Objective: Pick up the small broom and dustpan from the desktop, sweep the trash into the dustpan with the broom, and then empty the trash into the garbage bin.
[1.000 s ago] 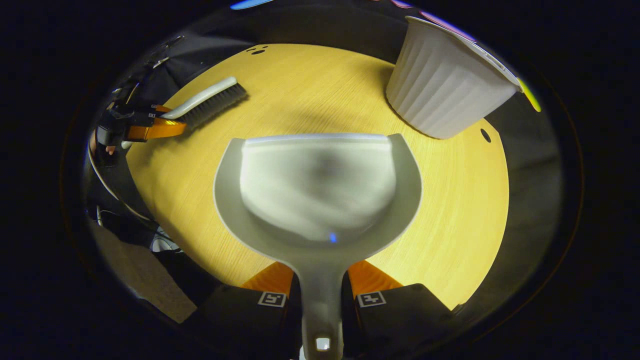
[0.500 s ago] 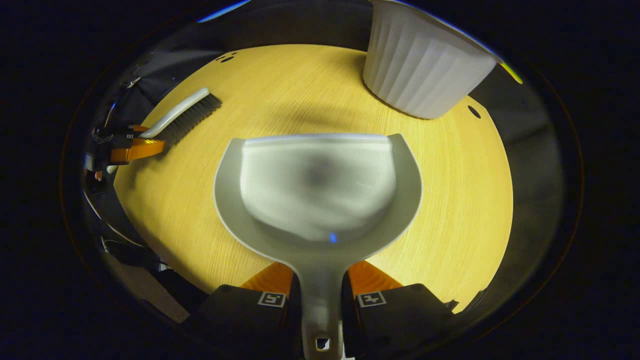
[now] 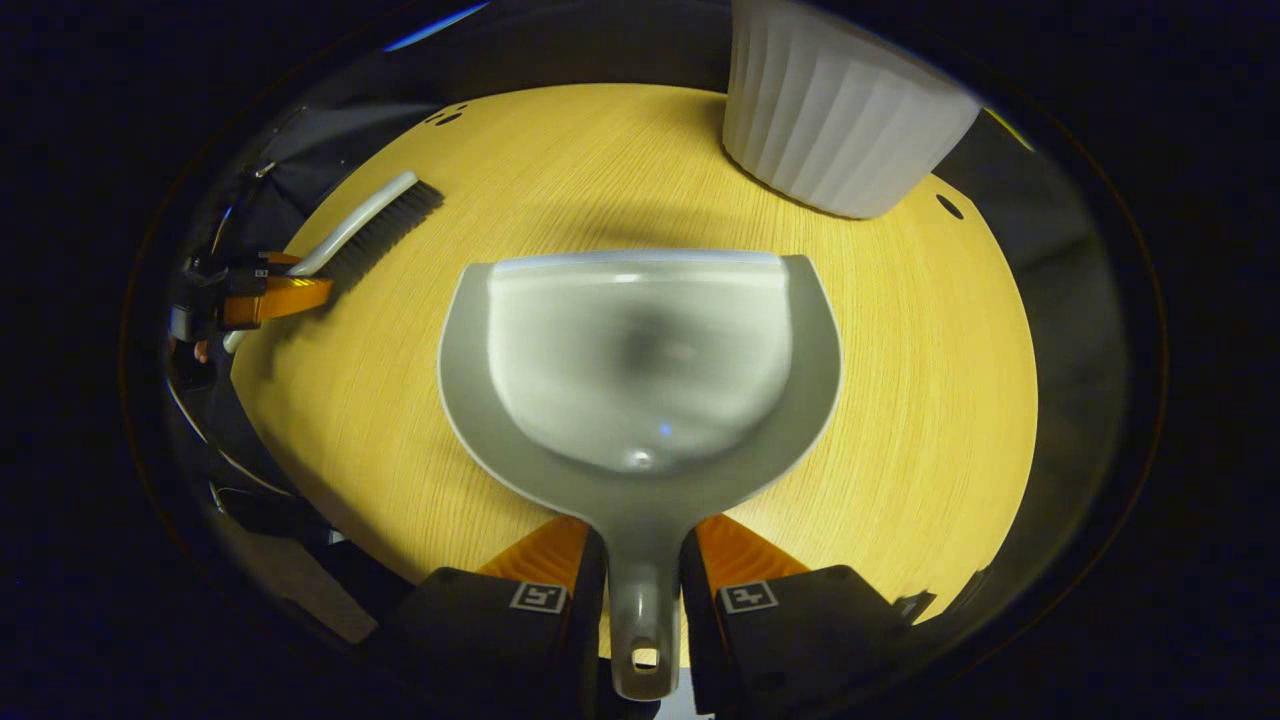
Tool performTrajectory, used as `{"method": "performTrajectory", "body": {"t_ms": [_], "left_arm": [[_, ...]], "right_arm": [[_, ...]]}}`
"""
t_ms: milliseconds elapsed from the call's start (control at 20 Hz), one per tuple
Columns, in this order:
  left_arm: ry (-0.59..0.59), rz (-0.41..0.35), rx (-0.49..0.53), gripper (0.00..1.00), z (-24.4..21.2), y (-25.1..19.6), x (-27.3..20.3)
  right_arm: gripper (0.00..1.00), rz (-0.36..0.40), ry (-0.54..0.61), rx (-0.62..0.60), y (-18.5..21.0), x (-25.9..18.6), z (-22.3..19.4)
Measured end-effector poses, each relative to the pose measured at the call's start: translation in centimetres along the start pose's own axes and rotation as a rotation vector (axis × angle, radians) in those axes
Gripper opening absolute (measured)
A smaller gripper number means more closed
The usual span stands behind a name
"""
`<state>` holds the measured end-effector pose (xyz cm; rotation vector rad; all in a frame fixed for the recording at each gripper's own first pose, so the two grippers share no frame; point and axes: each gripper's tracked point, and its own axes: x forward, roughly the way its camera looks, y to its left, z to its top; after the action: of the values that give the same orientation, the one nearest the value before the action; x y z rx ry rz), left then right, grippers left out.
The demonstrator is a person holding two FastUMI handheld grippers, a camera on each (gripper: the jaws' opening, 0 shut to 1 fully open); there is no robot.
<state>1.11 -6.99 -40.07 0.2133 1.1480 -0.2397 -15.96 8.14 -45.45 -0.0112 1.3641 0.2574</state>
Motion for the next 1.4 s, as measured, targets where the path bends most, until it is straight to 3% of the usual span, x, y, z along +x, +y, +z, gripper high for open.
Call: {"method": "performTrajectory", "body": {"t_ms": [550,600,650,700,800,850,1150,1400], "left_arm": [[-0.068,0.067,0.057,0.31,0.9,1.2,-1.4],[-0.085,0.076,0.061,0.27,1.2,1.4,-1.8],[-0.101,0.081,0.06,0.29,1.6,1.4,-2.3],[-0.118,0.084,0.057,0.22,2.0,1.3,-3.0],[-0.162,0.082,0.045,0.22,3.1,1.0,-4.6],[-0.19,0.083,0.04,0.29,3.8,0.8,-5.5],[-0.416,0.108,-0.028,0.29,8.8,0.3,-11.7],[-0.662,0.151,-0.111,0.29,13.0,-1.0,-18.7]], "right_arm": [[0.41,0.03,-0.1,0.065,0.0,-5.0,1.0],[0.4,0.031,-0.116,0.069,0.0,-5.8,1.3],[0.4,0.033,-0.134,0.075,0.0,-6.6,1.5],[0.4,0.034,-0.159,0.084,0.0,-7.6,2.0],[0.43,0.029,-0.226,0.106,0.1,-9.5,3.3],[0.4,0.029,-0.26,0.116,0.3,-10.4,3.9],[0.4,0.044,-0.502,0.135,1.0,-16.4,8.9],[0.4,0.035,-0.71,0.043,-0.2,-21.6,13.6]]}}
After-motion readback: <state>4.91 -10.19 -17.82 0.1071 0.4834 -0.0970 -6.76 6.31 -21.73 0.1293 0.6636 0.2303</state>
